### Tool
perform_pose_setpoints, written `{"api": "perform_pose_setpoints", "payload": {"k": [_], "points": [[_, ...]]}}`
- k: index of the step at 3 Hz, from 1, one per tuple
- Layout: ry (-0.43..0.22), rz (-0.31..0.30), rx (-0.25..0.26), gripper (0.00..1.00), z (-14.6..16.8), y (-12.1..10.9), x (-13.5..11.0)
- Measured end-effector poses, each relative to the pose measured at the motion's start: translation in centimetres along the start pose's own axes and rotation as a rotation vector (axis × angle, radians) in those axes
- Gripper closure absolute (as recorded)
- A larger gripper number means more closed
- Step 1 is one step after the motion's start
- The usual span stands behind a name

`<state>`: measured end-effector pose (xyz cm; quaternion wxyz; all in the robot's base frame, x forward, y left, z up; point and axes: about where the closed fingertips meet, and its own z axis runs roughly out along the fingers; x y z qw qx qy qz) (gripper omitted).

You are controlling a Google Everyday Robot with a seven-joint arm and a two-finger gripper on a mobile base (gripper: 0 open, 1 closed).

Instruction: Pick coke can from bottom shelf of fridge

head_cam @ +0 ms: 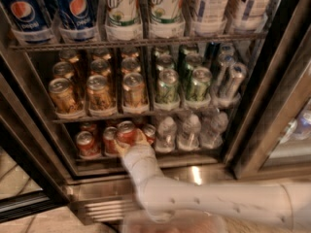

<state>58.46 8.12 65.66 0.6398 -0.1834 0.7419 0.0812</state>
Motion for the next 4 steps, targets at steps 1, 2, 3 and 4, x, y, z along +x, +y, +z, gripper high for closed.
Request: {"api": "perform_pose_setpoints", "payload": {"k": [1,2,3,4], "points": [[0.0,0.0,0.0,1.0,0.0,0.0,0.2],[0.019,-0.017,0.037,1.0,0.2,-2.5,0.6],[0.019,-0.017,0.036,1.0,0.2,-2.5,0.6],[0.024,-0.015,0.021,1.0,0.1,-2.0,0.7]]}}
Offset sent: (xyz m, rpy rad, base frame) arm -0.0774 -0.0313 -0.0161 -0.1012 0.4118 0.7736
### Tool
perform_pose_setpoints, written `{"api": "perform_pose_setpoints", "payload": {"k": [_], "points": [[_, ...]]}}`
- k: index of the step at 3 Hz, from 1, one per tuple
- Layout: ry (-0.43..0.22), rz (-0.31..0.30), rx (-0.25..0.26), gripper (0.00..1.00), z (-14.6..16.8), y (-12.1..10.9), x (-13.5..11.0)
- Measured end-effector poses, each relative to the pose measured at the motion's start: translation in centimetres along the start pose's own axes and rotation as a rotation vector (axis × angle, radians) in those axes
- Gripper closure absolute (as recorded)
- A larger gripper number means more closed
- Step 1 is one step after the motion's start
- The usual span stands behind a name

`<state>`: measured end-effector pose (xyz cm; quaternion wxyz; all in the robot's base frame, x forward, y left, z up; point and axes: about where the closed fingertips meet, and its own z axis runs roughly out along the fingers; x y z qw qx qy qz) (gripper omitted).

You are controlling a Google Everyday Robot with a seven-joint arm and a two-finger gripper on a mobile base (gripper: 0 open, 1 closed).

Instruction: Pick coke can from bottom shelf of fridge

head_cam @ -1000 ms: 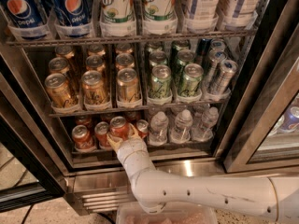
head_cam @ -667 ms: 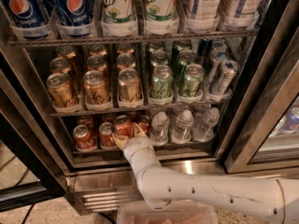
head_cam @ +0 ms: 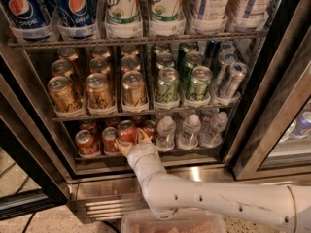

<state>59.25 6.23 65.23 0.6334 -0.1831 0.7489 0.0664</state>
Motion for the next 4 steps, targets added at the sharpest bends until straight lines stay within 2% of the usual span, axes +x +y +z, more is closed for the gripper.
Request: {"api": "perform_pose_setpoints", "payload": {"k": [2,3,4], "points": [[0.045,0.035,-0.151,1.0,-5.0,5.1,1.7],[0.058,0.021,-0.193,1.0,-8.3,6.6,2.8],[0.058,0.021,-0.193,1.0,-8.3,6.6,2.8]]}}
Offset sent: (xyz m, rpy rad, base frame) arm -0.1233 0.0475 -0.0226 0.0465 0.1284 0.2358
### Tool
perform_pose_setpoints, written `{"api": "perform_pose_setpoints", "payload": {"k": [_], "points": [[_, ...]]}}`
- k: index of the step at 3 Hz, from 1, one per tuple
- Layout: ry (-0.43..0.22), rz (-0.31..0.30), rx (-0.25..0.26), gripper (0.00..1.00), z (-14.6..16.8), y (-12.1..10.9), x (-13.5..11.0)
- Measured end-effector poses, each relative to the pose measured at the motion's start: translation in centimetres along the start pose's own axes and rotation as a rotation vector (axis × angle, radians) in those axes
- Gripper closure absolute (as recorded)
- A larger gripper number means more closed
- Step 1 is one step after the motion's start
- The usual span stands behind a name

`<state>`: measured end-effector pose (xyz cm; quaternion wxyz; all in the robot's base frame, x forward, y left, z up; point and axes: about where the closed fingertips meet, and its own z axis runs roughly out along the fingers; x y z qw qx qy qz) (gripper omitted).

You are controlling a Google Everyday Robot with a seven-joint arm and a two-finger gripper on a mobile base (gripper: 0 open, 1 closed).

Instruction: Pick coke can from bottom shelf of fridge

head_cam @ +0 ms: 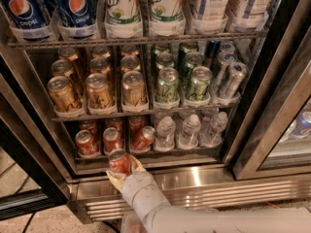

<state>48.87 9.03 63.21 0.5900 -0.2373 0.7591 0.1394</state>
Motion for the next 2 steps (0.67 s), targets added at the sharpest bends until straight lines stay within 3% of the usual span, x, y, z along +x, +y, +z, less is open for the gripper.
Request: {"api": "perform_pose_setpoints", "payload": {"k": [1,2], "points": [[0.018,0.018,-0.042,1.0,-0.1,-0.2,0.0],[0.049,0.09,-0.038,1.0,-0.4,-4.7,0.0]]}}
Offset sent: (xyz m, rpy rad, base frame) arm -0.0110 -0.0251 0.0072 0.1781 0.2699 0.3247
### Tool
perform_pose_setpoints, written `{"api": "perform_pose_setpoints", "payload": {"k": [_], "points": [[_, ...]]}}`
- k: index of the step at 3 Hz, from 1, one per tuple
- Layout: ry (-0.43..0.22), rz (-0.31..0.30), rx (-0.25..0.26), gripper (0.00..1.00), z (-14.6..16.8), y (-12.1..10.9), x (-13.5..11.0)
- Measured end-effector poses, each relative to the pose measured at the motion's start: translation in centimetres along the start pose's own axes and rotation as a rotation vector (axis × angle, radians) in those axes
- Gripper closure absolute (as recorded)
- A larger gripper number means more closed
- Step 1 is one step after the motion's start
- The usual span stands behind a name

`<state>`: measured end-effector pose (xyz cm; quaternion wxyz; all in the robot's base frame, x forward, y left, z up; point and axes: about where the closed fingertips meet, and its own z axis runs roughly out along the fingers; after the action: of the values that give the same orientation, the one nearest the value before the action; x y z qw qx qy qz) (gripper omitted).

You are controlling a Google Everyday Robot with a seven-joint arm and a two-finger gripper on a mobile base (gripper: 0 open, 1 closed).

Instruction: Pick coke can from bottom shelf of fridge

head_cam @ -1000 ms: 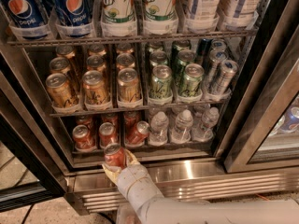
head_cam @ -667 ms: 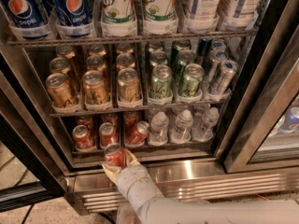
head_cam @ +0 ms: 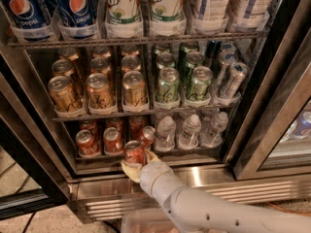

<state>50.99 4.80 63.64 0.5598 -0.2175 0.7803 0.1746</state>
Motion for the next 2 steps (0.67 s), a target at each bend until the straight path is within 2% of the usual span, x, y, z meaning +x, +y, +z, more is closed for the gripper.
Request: {"api": "perform_pose_setpoints", "payload": {"k": [1,2], "points": [[0.01,0.025,0.004,1.0,-0.1,-1.9,0.1],[0.039,0.042,0.039,1.0,-0.3,-6.4,-0.2]]}}
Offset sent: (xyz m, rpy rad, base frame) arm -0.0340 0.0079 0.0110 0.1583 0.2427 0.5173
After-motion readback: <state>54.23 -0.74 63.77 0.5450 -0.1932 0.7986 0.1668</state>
